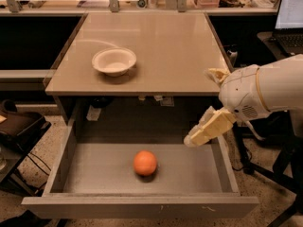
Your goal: Pick orange from top drawer and place on counter
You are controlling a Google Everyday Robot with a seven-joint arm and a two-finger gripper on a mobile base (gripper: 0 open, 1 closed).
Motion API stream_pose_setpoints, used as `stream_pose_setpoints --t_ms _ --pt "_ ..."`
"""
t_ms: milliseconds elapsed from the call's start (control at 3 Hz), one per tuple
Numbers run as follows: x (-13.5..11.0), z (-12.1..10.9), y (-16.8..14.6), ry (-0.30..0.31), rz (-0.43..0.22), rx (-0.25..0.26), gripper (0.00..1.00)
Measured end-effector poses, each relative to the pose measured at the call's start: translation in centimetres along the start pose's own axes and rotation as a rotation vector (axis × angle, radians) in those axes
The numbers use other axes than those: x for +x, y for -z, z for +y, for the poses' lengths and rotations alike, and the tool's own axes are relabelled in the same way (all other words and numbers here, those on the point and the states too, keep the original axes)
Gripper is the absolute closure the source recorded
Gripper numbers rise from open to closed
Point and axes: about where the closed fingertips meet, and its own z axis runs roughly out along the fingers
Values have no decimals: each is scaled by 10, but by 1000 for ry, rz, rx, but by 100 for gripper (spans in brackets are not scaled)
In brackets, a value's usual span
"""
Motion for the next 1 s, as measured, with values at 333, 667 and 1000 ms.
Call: stream_pose_setpoints --t_ms 333,667,1000 --pt "0 0 0 0 0 0 0" --pt "11 10 -24 -34 -28 -15 0" --pt "23 32 -87 -86 -97 -33 0"
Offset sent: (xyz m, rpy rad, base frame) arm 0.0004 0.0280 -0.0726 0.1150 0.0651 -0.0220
